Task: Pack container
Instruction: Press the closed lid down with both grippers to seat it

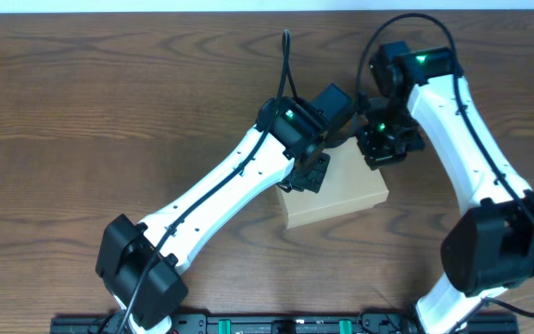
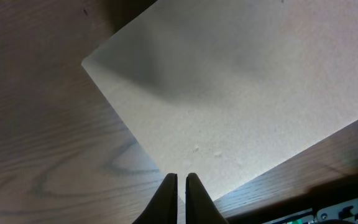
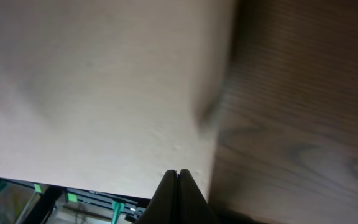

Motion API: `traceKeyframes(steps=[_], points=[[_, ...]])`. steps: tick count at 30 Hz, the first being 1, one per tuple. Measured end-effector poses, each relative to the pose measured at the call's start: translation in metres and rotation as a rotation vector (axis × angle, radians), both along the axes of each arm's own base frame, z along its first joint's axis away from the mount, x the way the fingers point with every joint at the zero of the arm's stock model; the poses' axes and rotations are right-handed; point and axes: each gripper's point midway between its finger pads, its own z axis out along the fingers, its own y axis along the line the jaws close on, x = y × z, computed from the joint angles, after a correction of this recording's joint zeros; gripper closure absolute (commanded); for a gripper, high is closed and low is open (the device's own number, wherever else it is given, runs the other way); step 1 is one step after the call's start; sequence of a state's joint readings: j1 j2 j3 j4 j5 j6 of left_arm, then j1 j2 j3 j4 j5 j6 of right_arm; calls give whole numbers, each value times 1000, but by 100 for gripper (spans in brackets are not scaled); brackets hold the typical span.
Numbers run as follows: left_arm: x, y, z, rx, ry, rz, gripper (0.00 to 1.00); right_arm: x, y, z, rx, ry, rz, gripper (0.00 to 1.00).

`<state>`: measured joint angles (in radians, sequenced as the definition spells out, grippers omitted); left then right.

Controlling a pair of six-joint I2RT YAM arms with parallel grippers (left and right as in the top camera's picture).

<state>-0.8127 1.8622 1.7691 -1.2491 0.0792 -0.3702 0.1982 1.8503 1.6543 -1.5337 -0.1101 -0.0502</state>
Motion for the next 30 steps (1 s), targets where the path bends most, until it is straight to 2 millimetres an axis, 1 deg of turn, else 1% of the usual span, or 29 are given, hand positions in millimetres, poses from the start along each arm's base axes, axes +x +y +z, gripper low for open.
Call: traceKeyframes(steps=[3,7,11,14,18,30], points=[[0,-2,-5,-8,3,-1,93,1,-6,0,-5,1,-20,98],[-2,-4,-15,-14,16,-1,94,0,-6,-5,-6,6,-23,99],[-4,-4,-27,-12,27,7,93,-6,-7,-17,-13,31,-23,99],[-6,-4,-33,-13,39,12,93,-13,-9,-30,-19,56,-29,98],[-7,-6,-39,-23,43,11,93,-17,-10,-39,-23,70,-34,99],[-12,-7,-62,-25,54,15,93,-17,-7,-40,-9,71,-42,98]])
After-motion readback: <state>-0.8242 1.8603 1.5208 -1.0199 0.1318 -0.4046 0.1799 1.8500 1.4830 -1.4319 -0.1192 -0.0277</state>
